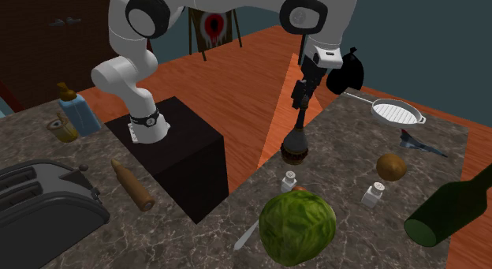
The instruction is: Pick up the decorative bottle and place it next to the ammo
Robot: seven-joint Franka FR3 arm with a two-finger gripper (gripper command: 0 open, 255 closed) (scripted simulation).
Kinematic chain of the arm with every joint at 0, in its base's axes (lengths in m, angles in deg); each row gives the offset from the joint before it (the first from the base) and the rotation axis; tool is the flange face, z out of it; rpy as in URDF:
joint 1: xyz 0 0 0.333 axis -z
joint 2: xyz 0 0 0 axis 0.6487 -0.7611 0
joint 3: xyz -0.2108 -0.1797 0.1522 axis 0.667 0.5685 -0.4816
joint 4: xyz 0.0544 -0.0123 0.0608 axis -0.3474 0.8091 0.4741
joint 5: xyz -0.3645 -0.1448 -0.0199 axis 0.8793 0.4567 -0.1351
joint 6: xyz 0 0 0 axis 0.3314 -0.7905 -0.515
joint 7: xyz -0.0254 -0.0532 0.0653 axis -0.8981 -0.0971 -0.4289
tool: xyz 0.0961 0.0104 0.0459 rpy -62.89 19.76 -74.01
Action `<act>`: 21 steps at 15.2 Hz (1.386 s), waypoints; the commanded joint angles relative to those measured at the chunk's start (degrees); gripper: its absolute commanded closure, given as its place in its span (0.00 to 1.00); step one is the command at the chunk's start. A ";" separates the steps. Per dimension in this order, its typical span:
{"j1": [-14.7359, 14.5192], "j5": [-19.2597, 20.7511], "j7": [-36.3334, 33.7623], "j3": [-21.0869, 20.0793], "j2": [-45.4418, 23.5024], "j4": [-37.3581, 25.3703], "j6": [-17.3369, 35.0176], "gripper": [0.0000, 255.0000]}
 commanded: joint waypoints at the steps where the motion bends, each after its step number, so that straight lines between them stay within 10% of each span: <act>1: 0.03 0.00 -0.06 0.00 0.04 0.49 0.46 0.00; 6: 0.03 0.00 -0.06 0.00 0.04 0.48 0.46 0.00; 7: 0.03 0.00 -0.06 0.00 0.04 0.48 0.46 1.00; 21: -0.46 -0.03 0.12 -0.07 -0.08 -3.60 -3.46 1.00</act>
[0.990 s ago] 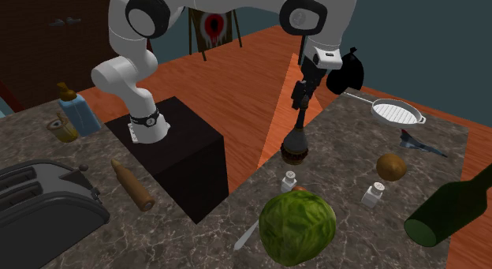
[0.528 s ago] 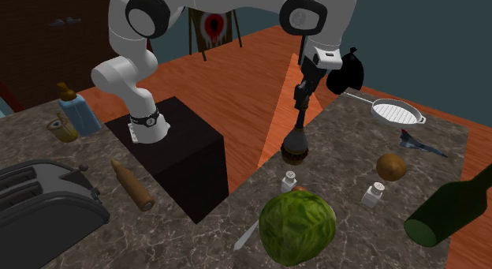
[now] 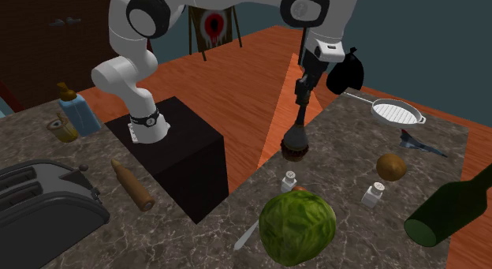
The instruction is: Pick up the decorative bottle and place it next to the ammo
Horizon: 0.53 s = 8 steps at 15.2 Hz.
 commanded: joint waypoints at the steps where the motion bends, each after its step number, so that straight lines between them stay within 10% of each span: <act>1: -0.24 0.00 0.07 -0.03 -0.07 -1.90 -1.75 1.00; 8: -1.40 0.33 0.30 0.01 -1.33 -9.46 -7.96 1.00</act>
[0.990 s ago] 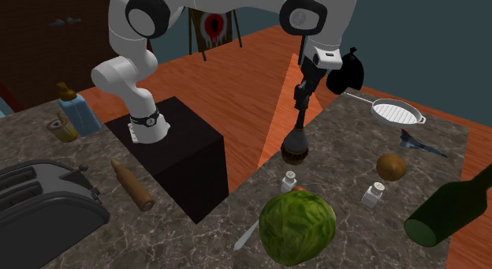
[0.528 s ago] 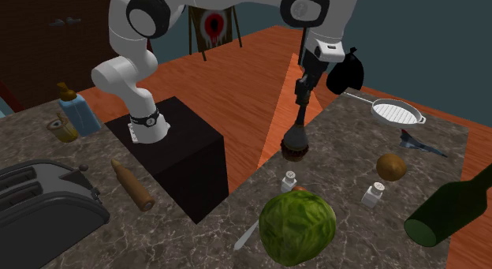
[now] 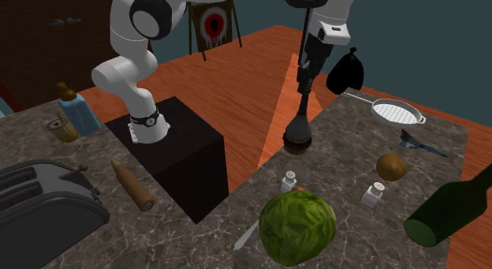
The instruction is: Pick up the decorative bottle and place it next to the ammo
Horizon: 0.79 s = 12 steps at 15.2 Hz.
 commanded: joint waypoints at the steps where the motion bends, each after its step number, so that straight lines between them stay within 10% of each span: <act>1: -0.49 0.22 0.09 0.06 -0.75 -2.89 -2.07 1.00; 10: -3.78 1.75 0.67 0.67 -6.04 -19.00 -12.65 1.00; 12: 0.50 -0.52 1.07 -0.40 2.73 -5.47 -7.98 1.00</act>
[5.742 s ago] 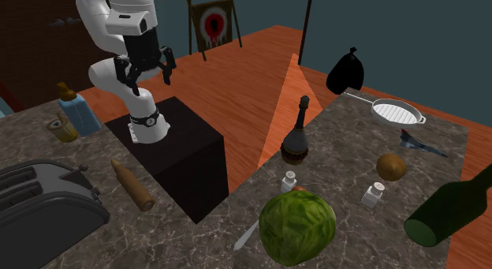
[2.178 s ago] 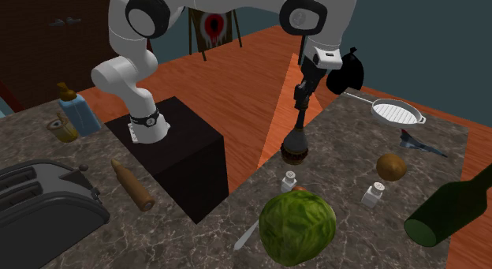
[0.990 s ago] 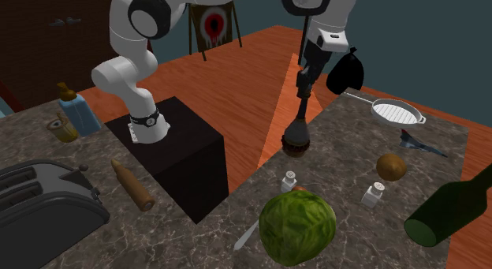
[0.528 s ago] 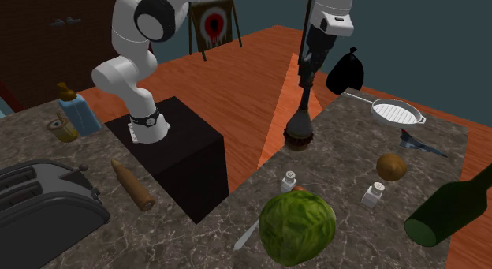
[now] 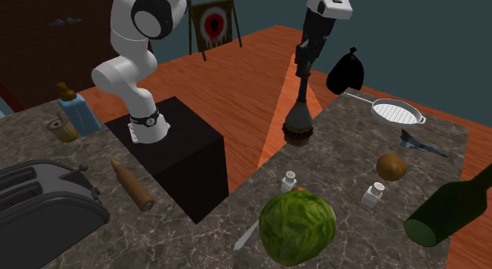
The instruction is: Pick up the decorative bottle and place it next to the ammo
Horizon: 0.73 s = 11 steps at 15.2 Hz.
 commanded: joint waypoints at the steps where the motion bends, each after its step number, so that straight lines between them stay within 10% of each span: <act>1: 2.89 -1.69 0.83 -0.55 6.22 8.27 2.33 1.00; 11: 12.44 -10.15 9.80 1.49 32.14 36.88 6.65 1.00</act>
